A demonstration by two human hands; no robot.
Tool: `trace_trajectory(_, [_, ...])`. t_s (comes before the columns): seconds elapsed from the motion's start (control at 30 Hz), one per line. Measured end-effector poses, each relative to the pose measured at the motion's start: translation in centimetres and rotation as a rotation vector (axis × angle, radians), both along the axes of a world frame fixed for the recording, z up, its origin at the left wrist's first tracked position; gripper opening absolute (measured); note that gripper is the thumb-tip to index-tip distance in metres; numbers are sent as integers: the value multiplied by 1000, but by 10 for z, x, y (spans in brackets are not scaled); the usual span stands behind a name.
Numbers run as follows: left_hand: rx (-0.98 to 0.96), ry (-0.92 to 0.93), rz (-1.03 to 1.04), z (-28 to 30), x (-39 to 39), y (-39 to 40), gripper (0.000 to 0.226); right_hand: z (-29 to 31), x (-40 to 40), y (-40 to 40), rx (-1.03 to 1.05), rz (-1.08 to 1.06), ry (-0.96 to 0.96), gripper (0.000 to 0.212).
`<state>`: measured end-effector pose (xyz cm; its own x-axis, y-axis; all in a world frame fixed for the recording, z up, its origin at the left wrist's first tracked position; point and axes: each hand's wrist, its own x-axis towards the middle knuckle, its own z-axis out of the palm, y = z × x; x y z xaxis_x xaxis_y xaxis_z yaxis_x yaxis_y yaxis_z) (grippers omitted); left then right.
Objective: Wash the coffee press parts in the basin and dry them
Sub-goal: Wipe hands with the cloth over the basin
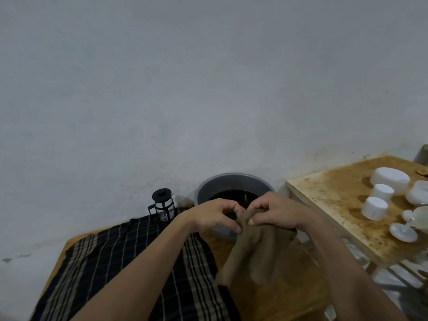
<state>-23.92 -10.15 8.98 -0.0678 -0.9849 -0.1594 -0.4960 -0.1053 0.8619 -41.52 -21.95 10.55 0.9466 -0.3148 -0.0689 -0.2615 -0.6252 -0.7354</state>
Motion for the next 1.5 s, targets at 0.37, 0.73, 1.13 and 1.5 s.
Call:
trace_trajectory(0.37, [86, -78, 47, -46, -10, -5, 24, -44, -41, -18, 15, -256, 46, 6])
trace_trajectory(0.73, [190, 95, 101, -75, -17, 2, 10, -107, -82, -25, 252, -544, -32, 6])
trace_trajectory(1.13, [578, 246, 532, -146, -27, -9, 22, -158, -54, -55, 329, -643, 72, 32])
trace_trajectory(1.5, [540, -308, 560, -210, -25, -24, 33, -238, -24, -56, 101, -868, 314, 17])
